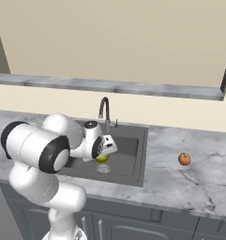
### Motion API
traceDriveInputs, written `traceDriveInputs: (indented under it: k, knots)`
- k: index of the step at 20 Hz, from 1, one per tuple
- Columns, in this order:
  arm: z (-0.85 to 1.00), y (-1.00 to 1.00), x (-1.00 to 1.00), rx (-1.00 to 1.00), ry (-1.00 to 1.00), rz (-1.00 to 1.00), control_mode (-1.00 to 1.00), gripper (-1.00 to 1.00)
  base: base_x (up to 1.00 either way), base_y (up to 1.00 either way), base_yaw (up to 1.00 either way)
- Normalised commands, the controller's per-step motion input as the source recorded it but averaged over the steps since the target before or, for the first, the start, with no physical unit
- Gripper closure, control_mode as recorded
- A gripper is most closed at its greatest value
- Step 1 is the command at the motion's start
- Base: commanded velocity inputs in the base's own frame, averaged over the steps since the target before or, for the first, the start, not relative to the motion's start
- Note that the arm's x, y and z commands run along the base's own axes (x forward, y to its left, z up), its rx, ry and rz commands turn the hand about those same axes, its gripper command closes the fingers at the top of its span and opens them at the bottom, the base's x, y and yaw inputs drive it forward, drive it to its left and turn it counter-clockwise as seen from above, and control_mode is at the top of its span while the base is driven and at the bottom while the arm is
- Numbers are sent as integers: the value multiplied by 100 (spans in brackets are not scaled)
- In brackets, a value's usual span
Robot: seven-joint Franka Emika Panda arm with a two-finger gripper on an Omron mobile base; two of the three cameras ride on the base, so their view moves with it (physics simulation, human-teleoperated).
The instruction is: There is a mixed pile of frozen fruits and vegetables on the counter. Locate all the frozen vegetables and place the items in a bowl on the counter. Take all the frozen fruits and defrost them in a running sink.
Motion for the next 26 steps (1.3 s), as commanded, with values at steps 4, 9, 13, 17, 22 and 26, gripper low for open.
traceDriveInputs:
  k: [4,9,13,17,22,26]
  knots:
    - [-24,7,28,2,2,-11,-100,100,0,0,0]
    - [-17,8,39,6,5,-11,-100,100,0,0,0]
    - [-20,4,38,5,7,-10,-100,100,0,0,0]
    - [-30,0,36,2,10,-10,-100,100,0,0,0]
    - [-41,0,28,0,9,-10,-100,100,0,0,0]
    - [-38,6,16,0,2,-8,-100,100,0,0,0]
